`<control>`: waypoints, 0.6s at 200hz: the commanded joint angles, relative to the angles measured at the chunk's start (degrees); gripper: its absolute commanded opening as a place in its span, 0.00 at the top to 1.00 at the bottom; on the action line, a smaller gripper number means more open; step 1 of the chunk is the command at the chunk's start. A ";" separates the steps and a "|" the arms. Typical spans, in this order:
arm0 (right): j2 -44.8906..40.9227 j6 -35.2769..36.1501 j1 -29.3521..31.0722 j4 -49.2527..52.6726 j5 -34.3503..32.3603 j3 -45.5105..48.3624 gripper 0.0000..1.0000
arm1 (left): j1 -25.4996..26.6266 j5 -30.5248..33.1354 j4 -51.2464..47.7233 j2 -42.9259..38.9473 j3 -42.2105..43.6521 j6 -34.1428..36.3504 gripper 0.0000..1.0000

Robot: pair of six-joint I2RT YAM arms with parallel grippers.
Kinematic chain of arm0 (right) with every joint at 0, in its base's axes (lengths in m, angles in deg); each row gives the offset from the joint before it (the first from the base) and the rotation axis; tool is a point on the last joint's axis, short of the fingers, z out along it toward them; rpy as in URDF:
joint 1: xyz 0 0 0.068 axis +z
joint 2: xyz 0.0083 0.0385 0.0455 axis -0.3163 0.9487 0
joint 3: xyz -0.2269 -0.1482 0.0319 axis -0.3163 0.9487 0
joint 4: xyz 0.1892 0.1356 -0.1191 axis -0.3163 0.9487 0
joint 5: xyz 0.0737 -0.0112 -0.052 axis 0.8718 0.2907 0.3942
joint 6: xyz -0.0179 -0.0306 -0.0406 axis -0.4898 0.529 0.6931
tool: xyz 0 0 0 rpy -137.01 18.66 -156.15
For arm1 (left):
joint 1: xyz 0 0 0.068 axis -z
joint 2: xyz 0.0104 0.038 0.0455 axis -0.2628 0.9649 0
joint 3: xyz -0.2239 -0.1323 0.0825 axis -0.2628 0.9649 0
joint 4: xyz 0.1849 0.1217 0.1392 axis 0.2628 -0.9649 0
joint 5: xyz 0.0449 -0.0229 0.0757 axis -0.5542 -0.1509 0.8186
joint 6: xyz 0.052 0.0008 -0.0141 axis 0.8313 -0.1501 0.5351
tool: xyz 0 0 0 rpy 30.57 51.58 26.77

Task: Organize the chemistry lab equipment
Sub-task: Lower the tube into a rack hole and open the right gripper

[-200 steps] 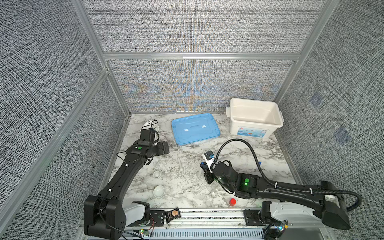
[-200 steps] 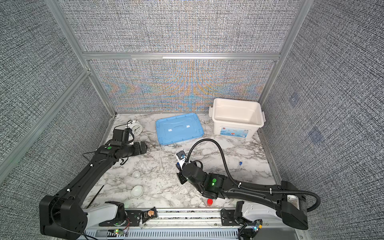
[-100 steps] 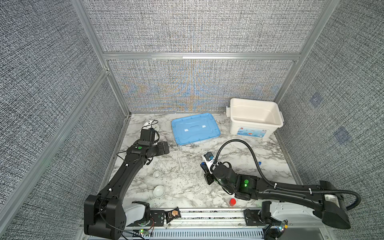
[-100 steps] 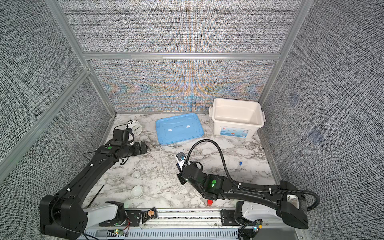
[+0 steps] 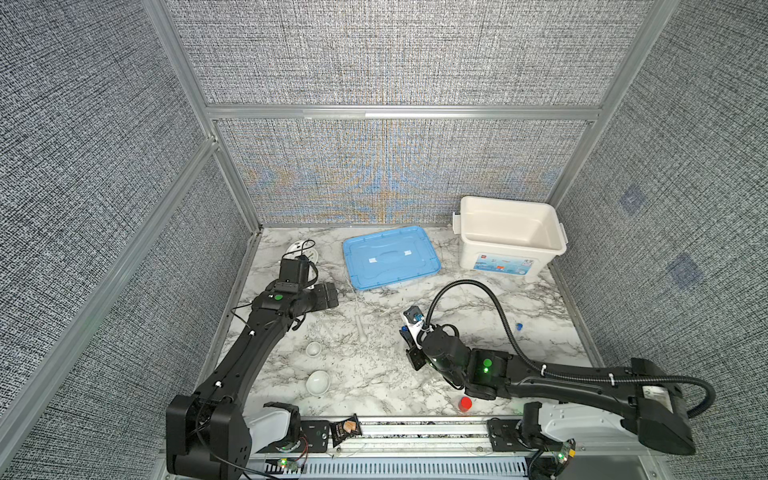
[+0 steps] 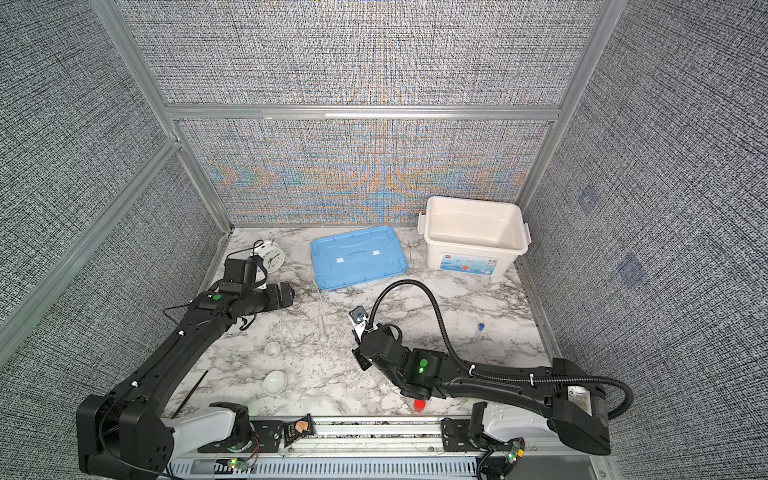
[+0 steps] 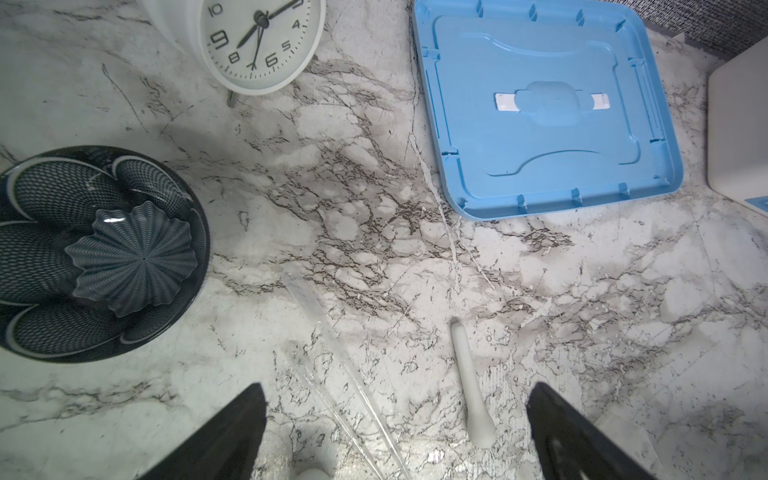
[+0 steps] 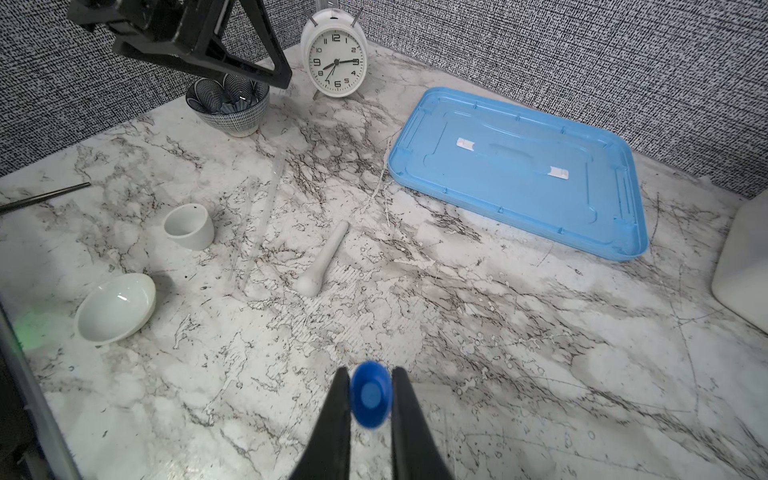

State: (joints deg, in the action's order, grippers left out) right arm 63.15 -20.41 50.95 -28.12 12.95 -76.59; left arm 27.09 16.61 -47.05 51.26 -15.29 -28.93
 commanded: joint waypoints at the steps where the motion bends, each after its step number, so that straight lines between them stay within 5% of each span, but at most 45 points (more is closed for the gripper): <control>1: 0.40 0.32 0.05 -2.33 -0.28 0.40 0.87 | 0.03 -0.96 0.90 0.20 -0.12 -0.22 0.01; 67: 1.51 1.39 0.14 -4.83 0.54 2.65 0.85 | -0.05 -0.83 1.23 0.49 -0.06 -0.28 0.01; 120: 0.82 -0.16 0.26 -3.51 0.53 2.39 0.74 | 0.01 -1.39 0.82 1.40 -0.55 -0.28 0.01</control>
State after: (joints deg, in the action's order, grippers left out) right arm 64.73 -19.56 51.19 -31.44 14.15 -74.51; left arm 27.09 15.43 -46.53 52.57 -15.10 -29.10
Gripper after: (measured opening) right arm 0.265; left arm 0.988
